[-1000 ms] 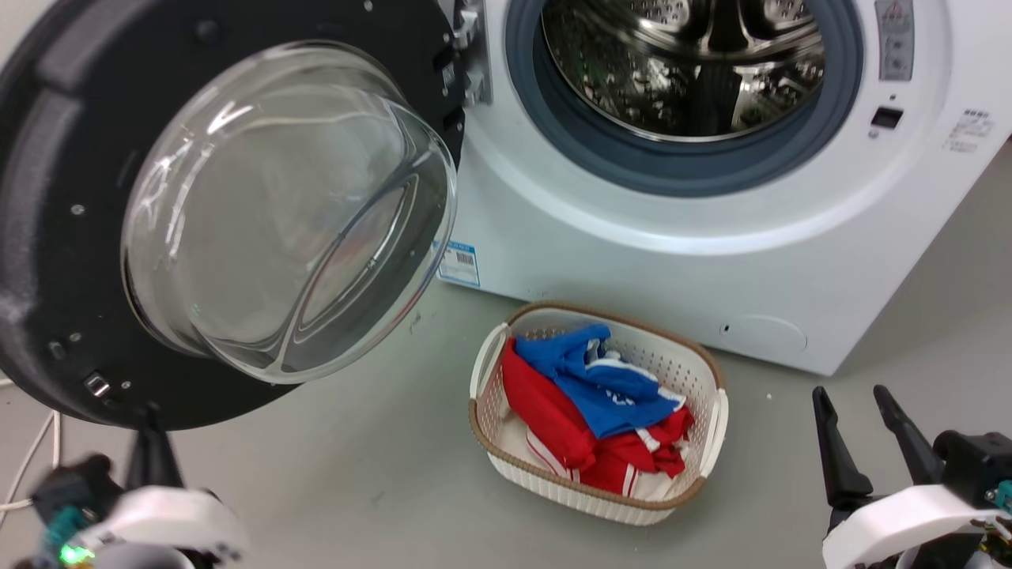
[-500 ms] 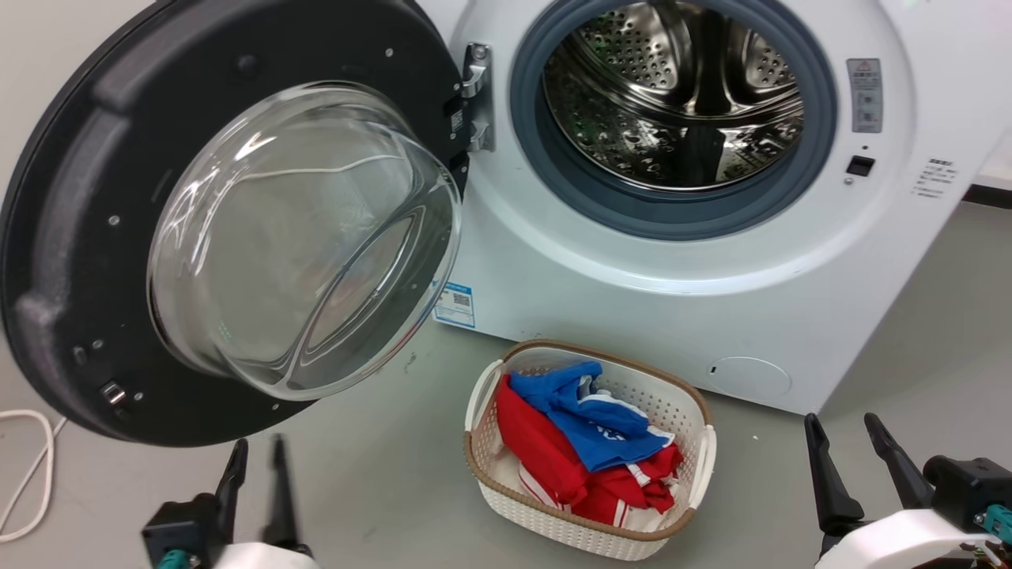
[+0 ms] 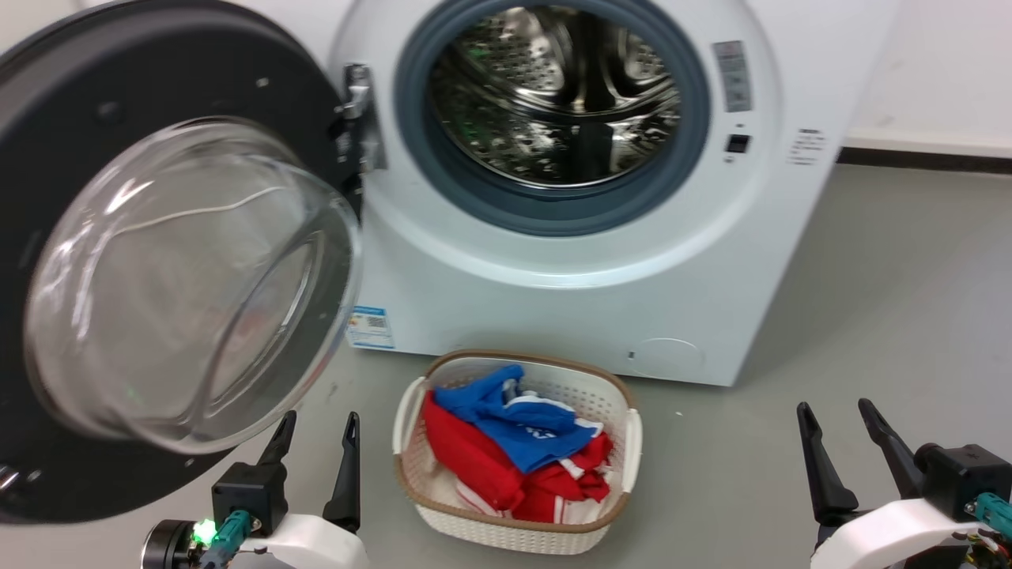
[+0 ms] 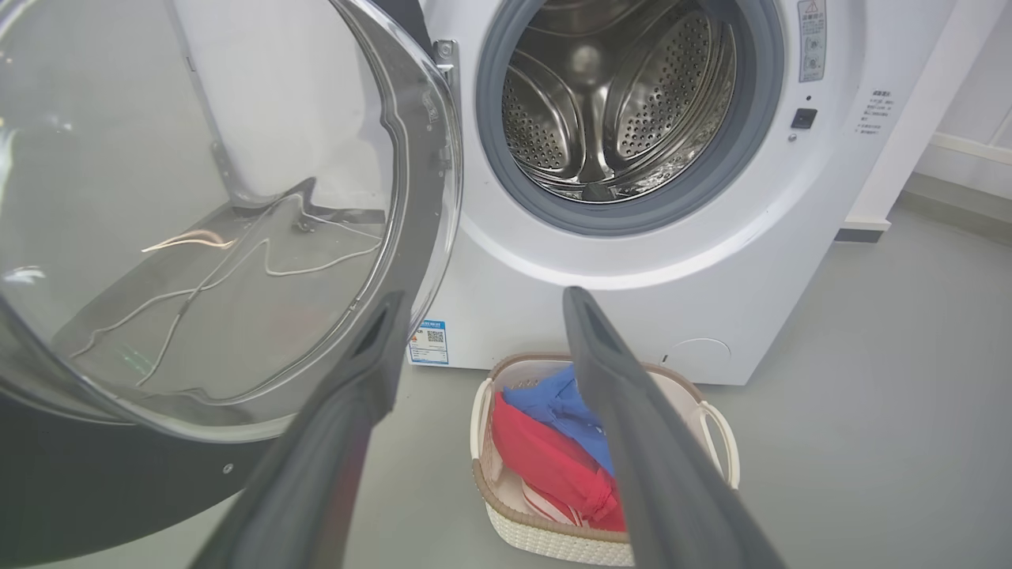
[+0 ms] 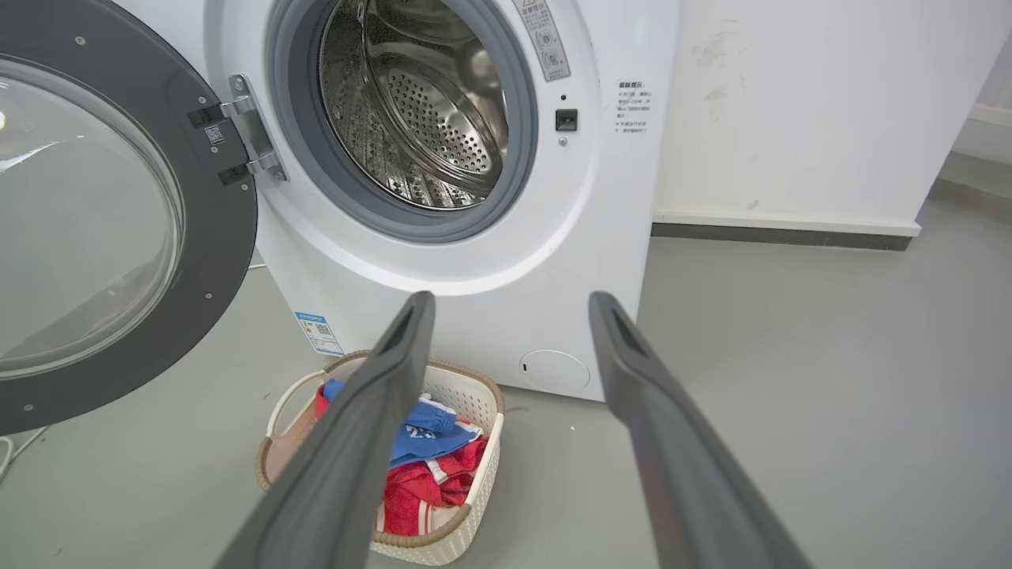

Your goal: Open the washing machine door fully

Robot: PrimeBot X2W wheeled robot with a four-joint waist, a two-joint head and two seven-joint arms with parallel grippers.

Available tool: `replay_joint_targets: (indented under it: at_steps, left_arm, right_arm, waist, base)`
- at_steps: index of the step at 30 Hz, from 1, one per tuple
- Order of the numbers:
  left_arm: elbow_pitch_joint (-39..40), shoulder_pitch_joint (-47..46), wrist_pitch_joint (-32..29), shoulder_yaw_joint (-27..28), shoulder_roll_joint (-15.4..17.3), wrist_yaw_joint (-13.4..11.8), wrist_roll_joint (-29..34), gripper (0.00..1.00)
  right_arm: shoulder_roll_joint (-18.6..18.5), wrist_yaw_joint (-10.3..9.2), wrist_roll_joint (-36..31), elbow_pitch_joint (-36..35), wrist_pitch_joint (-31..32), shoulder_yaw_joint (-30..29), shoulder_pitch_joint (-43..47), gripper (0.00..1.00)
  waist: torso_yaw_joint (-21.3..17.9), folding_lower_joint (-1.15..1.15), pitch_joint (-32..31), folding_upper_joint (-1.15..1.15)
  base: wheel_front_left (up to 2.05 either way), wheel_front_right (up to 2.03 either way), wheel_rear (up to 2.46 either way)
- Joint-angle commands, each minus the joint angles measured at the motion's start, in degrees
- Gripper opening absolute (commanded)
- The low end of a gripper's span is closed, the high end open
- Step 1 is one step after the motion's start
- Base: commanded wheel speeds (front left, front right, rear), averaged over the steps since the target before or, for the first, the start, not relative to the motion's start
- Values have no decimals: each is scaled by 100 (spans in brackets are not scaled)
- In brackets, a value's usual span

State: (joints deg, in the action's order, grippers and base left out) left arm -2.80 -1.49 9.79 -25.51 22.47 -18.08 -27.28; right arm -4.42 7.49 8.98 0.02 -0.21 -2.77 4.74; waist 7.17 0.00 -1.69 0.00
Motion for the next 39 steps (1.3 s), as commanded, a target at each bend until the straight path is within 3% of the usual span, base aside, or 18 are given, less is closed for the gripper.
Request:
replay_joint_targets:
  at_steps: [1,6,11,38,39]
  left_arm:
    - [-57,-77,30,-14,3,18,58,100]
    - [-223,-152,99,-40,-32,-5,95,100]
    - [-344,-225,132,-49,-41,-3,98,100]
    - [-488,-265,252,-9,-57,-62,-29,100]
    - [-477,-202,224,-4,-51,-60,-20,0]
  right_arm:
    - [-40,0,12,-8,7,17,-57,100]
    - [-162,0,-35,-54,13,83,-76,100]
    - [-210,0,-25,-107,44,74,-39,100]
    - [-120,0,-95,-160,-32,103,-38,100]
    - [-136,0,-82,-140,-5,99,-12,0]
  waist:
    - [-353,0,-27,0]
    - [-802,0,-57,0]
    - [-1009,0,-44,0]
    - [-1011,0,-24,0]
    - [-1010,1,-24,0]
  base:
    - [0,0,0]
    - [0,0,0]
    - [0,0,0]
    - [0,0,0]
    - [0,0,0]
